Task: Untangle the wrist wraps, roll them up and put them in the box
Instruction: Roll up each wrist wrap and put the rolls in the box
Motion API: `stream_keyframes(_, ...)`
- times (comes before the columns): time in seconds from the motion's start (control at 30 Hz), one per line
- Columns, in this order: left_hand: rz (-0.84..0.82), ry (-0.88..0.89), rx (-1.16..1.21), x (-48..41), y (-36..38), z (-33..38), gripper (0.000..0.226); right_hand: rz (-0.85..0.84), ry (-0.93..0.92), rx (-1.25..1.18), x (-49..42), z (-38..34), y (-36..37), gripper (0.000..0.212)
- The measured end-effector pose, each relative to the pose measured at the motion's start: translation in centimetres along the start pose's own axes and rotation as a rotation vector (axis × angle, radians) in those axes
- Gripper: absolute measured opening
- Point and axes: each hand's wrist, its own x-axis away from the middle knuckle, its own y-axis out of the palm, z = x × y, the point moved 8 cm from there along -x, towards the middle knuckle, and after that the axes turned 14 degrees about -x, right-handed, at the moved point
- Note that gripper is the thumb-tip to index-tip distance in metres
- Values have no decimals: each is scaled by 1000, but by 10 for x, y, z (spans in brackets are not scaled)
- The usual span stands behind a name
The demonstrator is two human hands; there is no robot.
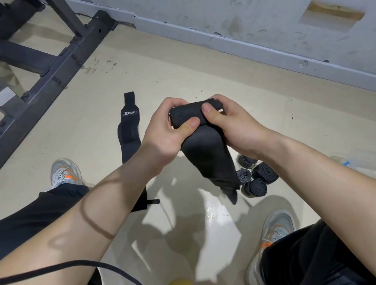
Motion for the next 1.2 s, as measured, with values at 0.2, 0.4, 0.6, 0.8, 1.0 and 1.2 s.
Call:
stream_keyframes(0.2, -83, -165, 172, 3, 6, -8, 29, -57, -93, 54, 0, -7, -1, 8)
stream_keyframes(0.4, -69, -290, 339, 4, 2, -9, 29, -75, -166, 221, 2, -9, 0, 11)
stream_keyframes(0.6, -48, -277, 293, 1, -7, -13, 27, -67, 94, 65, 2, 5, -1, 5)
stream_keyframes(0.8, -19, -238, 199, 4, -2, -10, 30, -22, 61, 87, -1, 8, -2, 24)
stream_keyframes(1.0, -64, -310, 256, 5, 11, -24, 36, -10, 16, 32, -1, 7, -7, 21)
stream_keyframes(1.2, -91, -298, 172, 5, 15, -23, 35, -1, -18, 16, -1, 2, -8, 22)
